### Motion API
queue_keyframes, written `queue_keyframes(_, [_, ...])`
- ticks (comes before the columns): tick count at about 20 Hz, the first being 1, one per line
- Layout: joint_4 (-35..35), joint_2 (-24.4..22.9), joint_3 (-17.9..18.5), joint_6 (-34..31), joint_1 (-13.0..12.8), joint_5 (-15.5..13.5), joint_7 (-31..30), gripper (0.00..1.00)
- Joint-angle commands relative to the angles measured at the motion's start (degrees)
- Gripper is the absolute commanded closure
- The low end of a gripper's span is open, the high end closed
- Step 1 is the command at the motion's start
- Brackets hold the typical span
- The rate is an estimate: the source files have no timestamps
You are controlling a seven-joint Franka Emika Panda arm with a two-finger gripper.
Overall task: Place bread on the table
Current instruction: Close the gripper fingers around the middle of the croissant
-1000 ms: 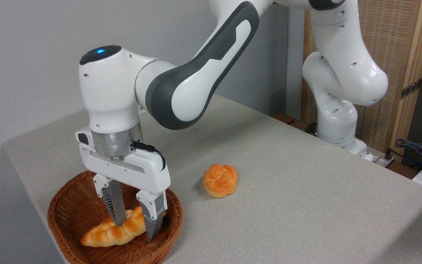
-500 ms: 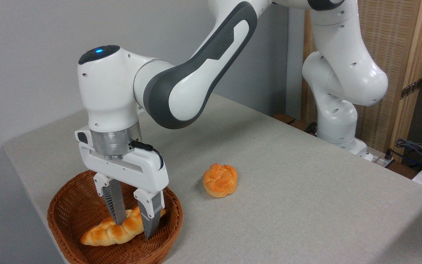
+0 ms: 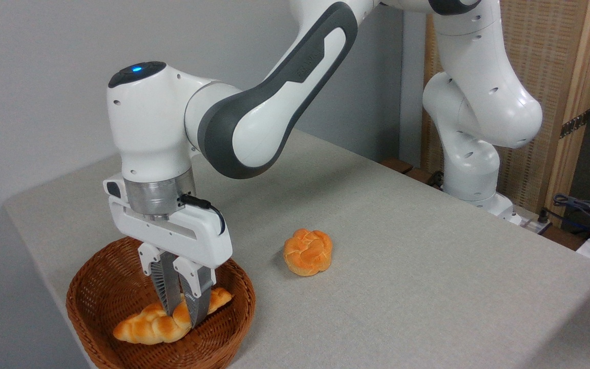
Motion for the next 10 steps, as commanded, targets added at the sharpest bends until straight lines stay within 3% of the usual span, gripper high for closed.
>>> queue_keyframes(1, [-0.2, 0.7, 0.0, 0.3, -0.3, 0.8, -0.9, 0.64])
queue_keyframes(10, [-0.1, -0.8, -0.1, 0.3, -0.3, 0.8, -0.7, 0.63])
